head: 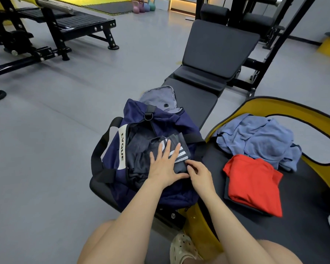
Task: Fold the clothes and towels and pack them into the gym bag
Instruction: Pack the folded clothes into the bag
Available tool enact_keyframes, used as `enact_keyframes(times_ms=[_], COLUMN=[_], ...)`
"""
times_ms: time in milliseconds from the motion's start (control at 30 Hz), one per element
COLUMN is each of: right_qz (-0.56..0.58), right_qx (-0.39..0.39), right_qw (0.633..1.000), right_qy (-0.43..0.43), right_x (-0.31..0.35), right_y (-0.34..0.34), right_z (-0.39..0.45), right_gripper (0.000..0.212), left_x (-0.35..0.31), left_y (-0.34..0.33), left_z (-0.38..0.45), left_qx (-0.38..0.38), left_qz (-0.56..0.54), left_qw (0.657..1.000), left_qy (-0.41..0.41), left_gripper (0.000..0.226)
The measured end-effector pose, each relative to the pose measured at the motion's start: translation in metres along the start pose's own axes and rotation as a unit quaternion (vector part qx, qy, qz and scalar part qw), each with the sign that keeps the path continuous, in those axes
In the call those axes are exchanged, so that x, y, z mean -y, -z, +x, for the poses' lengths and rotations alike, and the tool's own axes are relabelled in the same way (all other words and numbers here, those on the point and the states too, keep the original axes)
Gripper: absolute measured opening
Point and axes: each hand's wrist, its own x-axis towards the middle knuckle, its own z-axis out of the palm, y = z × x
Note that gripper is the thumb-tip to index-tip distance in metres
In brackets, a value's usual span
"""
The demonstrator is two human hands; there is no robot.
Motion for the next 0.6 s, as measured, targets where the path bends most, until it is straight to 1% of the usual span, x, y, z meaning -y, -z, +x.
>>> enact_keyframes(times_ms=[67,133,167,200,233,267,300,333,400,467,533,600], right_qz=[0.05,0.134,0.152,0.141,0.109,0.073,0.044,0.018,-0.053,-0.149,-0.248,-0.3], right_qx=[-0.018,-0.029,-0.042,-0.057,-0.068,-0.071,-0.064,-0.048,-0.017,-0.011,0.004,0.036], right_qw=[0.999,0.99,0.987,0.988,0.991,0.994,0.996,0.998,0.998,0.989,0.967,0.95], right_qy=[0.0,-0.016,-0.026,-0.032,-0.039,-0.044,-0.045,-0.042,-0.024,0.012,0.055,0.071], right_x=[-0.002,-0.002,-0.003,-0.003,-0.003,-0.003,-0.002,-0.001,0.004,0.012,0.02,0.027], right_y=[0.001,0.001,0.001,0.001,0.002,0.001,0.0,-0.002,-0.009,-0.015,-0.019,-0.019], right_z=[0.003,0.004,0.004,0.005,0.005,0.004,0.004,0.004,0.004,0.007,0.011,0.014], right_gripper=[0.028,0.026,0.024,0.022,0.02,0.018,0.017,0.017,0.02,0.026,0.03,0.025], left_x=[-0.004,-0.005,-0.005,-0.004,-0.004,-0.003,-0.003,-0.002,0.001,0.008,0.015,0.02], left_y=[-0.004,-0.007,-0.008,-0.009,-0.009,-0.008,-0.006,-0.002,0.008,0.015,0.018,0.019], left_z=[0.006,0.012,0.014,0.016,0.016,0.014,0.011,0.007,-0.001,-0.004,-0.006,-0.01], left_qx=[-0.014,-0.025,-0.034,-0.049,-0.075,-0.109,-0.147,-0.18,-0.226,-0.256,-0.277,-0.285], left_qz=[-0.017,-0.035,-0.045,-0.072,-0.127,-0.208,-0.299,-0.38,-0.471,-0.521,-0.541,-0.537], left_qw=[1.0,0.999,0.998,0.996,0.989,0.971,0.941,0.903,0.842,0.793,0.769,0.77], left_qy=[-0.001,0.01,0.014,0.019,0.027,0.041,0.06,0.082,0.137,0.184,0.198,0.195], left_gripper=[0.089,0.072,0.063,0.055,0.049,0.044,0.04,0.037,0.034,0.036,0.038,0.038])
